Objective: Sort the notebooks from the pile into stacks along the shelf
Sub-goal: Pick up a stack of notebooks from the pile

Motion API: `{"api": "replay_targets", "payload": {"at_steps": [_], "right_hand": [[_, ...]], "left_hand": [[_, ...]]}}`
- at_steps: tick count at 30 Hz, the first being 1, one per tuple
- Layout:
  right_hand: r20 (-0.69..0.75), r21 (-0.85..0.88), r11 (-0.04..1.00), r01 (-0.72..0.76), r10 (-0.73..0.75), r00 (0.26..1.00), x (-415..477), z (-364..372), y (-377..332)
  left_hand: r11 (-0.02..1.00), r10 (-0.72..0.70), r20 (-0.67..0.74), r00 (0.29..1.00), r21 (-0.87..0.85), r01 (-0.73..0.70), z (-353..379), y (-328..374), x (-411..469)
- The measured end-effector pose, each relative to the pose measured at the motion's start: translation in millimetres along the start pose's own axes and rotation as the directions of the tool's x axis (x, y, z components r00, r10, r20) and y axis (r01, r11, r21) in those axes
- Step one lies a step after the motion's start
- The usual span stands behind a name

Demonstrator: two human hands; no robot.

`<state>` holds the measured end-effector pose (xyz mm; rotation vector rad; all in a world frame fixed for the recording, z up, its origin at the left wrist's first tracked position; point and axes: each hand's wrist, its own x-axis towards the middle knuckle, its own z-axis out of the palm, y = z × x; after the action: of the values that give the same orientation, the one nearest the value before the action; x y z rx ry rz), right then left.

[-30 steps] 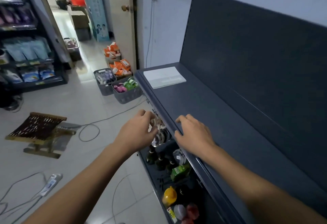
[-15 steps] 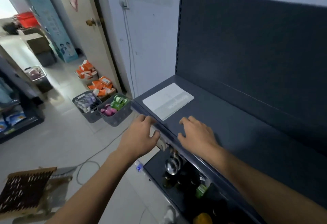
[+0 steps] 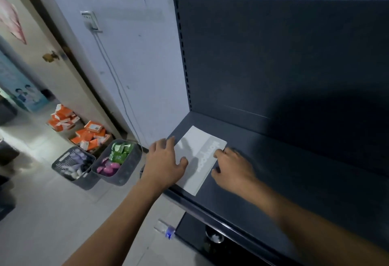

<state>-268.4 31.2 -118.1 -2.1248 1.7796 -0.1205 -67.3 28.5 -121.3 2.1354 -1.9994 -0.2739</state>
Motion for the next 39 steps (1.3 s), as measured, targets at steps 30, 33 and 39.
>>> {"api": "replay_targets", "payload": {"at_steps": [30, 33, 39], "right_hand": [[-0.025, 0.589, 0.697, -0.408, 0.520, 0.854, 46, 20, -36], [-0.046, 0.683, 0.636, -0.359, 0.528, 0.848, 43, 8, -37], [-0.139, 0.686, 0.639, -0.348, 0.584, 0.799, 32, -8, -37]], "left_hand": [[0.861, 0.284, 0.261, 0.923, -0.494, -0.125, -8, -11, 124], [0.830, 0.313, 0.227, 0.922, -0.538, -0.149, -15, -5, 129], [0.836, 0.477, 0.128, 0.870, -0.371, -0.404, -15, 7, 125]]}}
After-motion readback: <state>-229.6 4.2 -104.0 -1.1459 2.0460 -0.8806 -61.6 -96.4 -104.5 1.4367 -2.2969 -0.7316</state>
